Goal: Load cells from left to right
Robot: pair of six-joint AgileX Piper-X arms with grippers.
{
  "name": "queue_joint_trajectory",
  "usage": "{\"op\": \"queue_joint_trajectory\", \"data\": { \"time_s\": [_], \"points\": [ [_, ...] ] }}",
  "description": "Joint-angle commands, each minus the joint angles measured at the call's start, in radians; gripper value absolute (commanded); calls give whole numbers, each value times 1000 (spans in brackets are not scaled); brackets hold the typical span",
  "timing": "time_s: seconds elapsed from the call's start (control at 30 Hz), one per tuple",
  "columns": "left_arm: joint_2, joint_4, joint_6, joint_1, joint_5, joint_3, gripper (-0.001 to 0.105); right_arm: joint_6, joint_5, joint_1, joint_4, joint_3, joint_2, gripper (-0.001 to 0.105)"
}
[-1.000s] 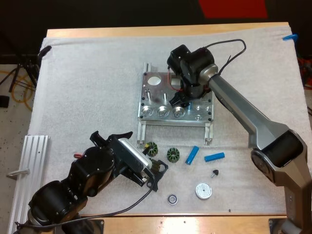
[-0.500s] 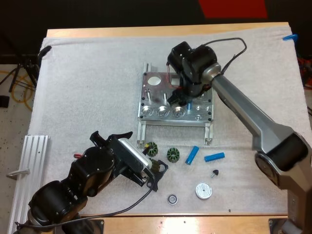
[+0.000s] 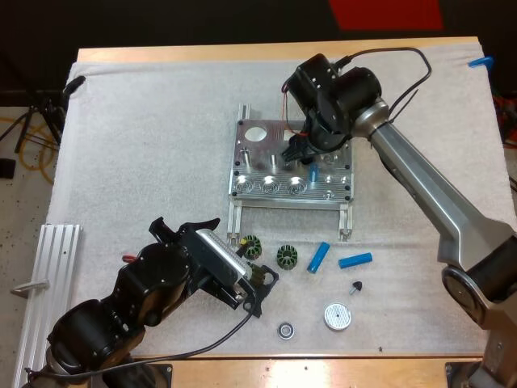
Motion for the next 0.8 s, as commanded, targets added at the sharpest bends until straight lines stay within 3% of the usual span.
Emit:
{"op": "queue_joint_trajectory", "data": {
  "time_s": [0.0,0.5,0.77],
  "points": [
    [-4,-9,-3,1,-1,-2,54,27,4,2,0,-11,-16,63],
    [-4,-9,-3,1,-1,-2,54,110,39,-15,-42,30,-71,63],
    [-4,-9,-3,1,-1,-2,54,110,39,-15,-221,193,-253,63]
  ]
}}
